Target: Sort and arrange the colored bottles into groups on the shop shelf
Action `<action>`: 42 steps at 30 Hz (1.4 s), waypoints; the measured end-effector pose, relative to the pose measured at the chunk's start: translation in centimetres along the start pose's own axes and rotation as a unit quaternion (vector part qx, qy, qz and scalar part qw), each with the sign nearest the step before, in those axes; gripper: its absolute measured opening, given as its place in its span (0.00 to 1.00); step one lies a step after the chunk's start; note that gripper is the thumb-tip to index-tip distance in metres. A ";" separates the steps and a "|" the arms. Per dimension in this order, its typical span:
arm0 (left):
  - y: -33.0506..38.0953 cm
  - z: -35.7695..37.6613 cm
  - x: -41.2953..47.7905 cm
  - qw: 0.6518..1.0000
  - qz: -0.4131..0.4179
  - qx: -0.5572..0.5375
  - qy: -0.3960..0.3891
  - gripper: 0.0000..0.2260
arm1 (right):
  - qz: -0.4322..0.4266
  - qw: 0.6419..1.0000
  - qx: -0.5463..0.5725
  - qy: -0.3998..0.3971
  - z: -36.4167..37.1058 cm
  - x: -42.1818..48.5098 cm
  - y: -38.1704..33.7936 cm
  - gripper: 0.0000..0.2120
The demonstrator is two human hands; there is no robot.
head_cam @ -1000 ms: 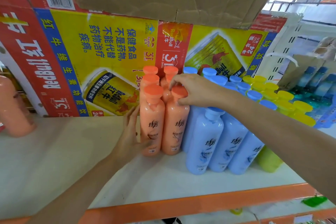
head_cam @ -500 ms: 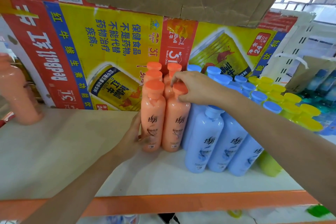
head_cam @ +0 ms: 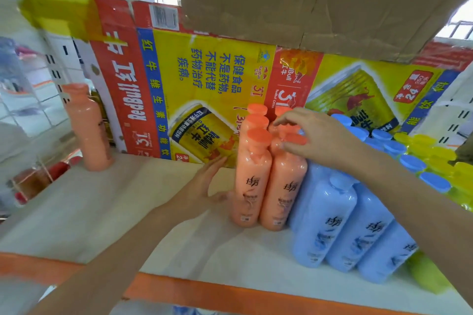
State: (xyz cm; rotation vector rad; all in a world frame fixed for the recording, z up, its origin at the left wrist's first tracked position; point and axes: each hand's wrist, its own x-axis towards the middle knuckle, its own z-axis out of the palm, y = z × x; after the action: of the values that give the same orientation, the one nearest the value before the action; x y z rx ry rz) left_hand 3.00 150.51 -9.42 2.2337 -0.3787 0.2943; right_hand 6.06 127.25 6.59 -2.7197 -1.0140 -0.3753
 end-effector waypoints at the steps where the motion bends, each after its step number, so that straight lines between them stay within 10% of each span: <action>1: -0.1 -1.2 -0.1 1.000 0.003 0.015 0.014 0.35 | -0.008 1.000 0.001 -0.004 -0.1 0.2 -0.2 0.17; 20: -6.7 -26.7 -0.3 0.912 -0.071 0.394 0.091 0.23 | -0.118 0.987 -0.059 -0.093 5.0 12.4 -14.3 0.25; 42: -12.2 -27.2 0.9 0.946 -0.060 0.147 0.283 0.13 | -0.024 0.997 -0.070 -0.018 11.5 14.2 -17.9 0.28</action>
State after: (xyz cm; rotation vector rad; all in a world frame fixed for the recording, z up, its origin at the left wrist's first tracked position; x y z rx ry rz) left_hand 6.07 178.86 -0.67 2.3170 0.1191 0.9481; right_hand 6.44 152.46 2.11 -2.8395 -1.1035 -0.4208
